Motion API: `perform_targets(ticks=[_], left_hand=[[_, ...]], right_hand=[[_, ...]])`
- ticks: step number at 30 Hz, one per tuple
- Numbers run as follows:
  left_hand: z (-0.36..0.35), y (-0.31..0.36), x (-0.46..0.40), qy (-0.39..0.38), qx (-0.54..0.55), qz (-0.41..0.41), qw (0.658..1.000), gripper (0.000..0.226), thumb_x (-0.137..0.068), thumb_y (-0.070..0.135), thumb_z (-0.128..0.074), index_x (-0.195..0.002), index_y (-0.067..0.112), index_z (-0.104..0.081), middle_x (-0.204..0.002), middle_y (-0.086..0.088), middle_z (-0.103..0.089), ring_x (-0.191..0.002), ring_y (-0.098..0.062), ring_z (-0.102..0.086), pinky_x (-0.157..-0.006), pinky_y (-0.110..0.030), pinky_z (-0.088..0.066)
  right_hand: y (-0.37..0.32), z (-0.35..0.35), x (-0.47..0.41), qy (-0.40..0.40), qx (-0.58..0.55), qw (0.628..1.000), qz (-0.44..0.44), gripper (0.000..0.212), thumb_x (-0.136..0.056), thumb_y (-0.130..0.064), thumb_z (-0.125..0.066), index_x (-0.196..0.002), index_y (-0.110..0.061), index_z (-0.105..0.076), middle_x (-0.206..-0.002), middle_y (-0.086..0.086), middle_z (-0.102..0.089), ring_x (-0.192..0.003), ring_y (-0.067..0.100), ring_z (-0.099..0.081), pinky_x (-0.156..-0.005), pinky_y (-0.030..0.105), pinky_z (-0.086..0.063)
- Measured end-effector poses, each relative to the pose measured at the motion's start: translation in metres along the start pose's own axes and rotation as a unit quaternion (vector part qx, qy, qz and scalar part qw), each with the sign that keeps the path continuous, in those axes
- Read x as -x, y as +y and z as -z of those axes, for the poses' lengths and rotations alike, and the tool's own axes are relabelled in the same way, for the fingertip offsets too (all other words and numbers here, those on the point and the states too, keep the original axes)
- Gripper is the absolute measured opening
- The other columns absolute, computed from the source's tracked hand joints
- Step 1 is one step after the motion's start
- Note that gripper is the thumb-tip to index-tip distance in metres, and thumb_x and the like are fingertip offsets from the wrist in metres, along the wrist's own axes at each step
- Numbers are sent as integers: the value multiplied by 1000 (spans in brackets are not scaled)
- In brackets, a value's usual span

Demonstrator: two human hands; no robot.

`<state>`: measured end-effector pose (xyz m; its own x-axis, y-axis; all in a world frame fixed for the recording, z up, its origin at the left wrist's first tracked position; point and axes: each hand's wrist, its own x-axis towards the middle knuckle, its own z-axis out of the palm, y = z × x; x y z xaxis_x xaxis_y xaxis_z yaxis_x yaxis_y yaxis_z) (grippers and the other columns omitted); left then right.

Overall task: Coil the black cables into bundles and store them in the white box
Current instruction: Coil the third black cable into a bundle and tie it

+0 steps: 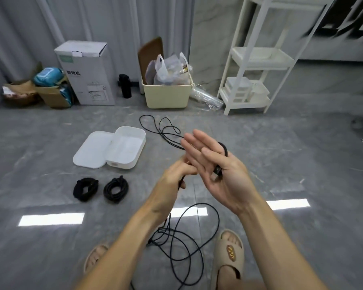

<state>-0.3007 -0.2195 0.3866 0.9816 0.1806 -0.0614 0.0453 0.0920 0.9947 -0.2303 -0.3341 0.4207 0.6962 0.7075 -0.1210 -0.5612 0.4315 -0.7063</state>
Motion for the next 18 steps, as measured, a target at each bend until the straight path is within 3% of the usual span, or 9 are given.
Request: perform_targets(ticks=[2, 4, 5, 7, 11, 15, 18], left_hand=[[-5, 1, 2, -35, 18, 10, 999, 42, -81, 50, -57, -121, 38, -63, -112, 23, -67, -96, 7, -56, -82, -24, -42], [-15, 4, 0, -11, 27, 12, 1000, 44, -80, 54, -67, -116, 29, -62, -95, 29, -70, -82, 17, -58, -70, -4, -44], [-19, 3, -1, 4, 29, 12, 999, 41, -80, 52, -71, -111, 26, -62, -85, 30, -70, -76, 18, -59, -64, -1, -43], [-24, 1, -6, 13, 42, 16, 999, 35, -78, 49, -75, -102, 27, -64, -79, 28, -71, -75, 17, -62, -61, -1, -43], [-27, 0, -16, -22, 54, 38, 998, 15, -80, 42, -76, -95, 43, -75, -99, 16, -76, -97, 5, -68, -76, -7, -48], [-31, 2, -19, -44, 31, 41, 998, 17, -83, 39, -68, -81, 55, -73, -76, 27, -70, -74, 17, -61, -62, 0, -41], [-32, 0, -22, -55, 21, 53, 997, 15, -82, 42, -68, -70, 50, -73, -66, 26, -66, -63, 15, -58, -57, -1, -40]], right_hand=[[4, 6, 0, -2, -23, 1000, -4, 38, -97, 4, -38, -131, 0, -56, -132, 16, -64, -125, 27, -61, -103, 31, -50], [6, 8, -1, -13, -38, 999, -6, 39, -94, 1, -42, -129, 0, -60, -134, 18, -62, -126, 29, -60, -105, 32, -48], [6, 8, -2, -22, -48, 999, -8, 40, -93, 0, -43, -127, -1, -63, -135, 19, -61, -127, 30, -59, -106, 33, -47], [6, 9, -4, -37, -71, 997, -14, 41, -91, -1, -44, -123, -2, -68, -135, 20, -61, -127, 31, -59, -106, 34, -47], [3, 14, -6, -53, -70, 996, -3, 40, -92, -11, -46, -125, -4, -67, -136, 18, -61, -128, 31, -57, -108, 34, -46], [-2, 18, -6, -51, -82, 995, -3, 45, -95, -32, -48, -125, -4, -68, -136, 19, -61, -129, 32, -57, -109, 36, -45], [-3, 17, -9, -21, -69, 997, 1, 46, -101, -30, -38, -127, -4, -66, -132, 17, -64, -125, 31, -61, -106, 35, -48]])
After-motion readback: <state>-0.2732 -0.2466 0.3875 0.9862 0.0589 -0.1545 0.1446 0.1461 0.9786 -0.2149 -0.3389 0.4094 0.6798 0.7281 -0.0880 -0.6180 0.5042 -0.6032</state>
